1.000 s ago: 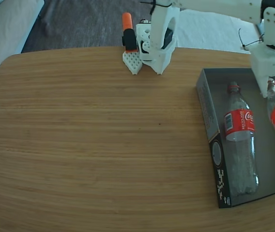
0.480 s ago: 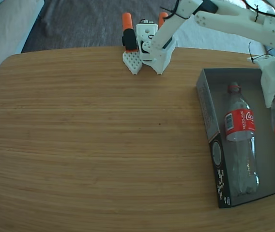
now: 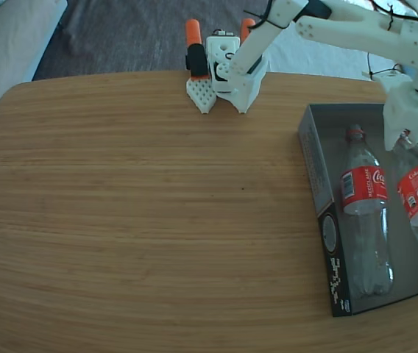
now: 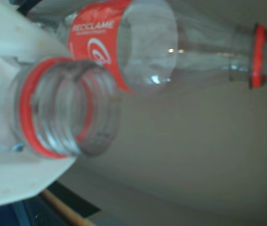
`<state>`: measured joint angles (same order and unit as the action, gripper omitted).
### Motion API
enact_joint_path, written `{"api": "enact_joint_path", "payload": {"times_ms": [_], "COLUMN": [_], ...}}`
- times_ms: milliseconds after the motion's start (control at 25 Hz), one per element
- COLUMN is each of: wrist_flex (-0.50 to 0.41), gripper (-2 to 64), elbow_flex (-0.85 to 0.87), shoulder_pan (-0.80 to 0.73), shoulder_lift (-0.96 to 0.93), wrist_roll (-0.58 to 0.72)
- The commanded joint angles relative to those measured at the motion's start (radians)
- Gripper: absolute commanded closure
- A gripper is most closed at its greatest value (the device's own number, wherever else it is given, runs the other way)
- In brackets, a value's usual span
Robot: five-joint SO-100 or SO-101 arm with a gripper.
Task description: Grasp the bottles and put them in the box.
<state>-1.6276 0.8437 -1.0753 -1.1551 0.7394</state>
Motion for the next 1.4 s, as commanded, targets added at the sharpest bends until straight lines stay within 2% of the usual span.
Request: {"api": "enact_joint_path", "payload": {"times_ms": [0,440,640,920,1360], "wrist_flex": [-0.011,0.014,0.063,0.081,0.112], "gripper": [61.8,61.7,61.8,61.8,61.8], "elbow_flex": [-0.061,-0.057,-0.044,-0.060,-0.060], "shoulder_pan": [-0.006,-0.114,-0.176,-0.239,-0.232], "shoulder_lift": [-0.041,-0.078,-0.075,0.017,0.112], "wrist_roll": [-0.048,-0.080,-0.164,-0.216,-0.252]}}
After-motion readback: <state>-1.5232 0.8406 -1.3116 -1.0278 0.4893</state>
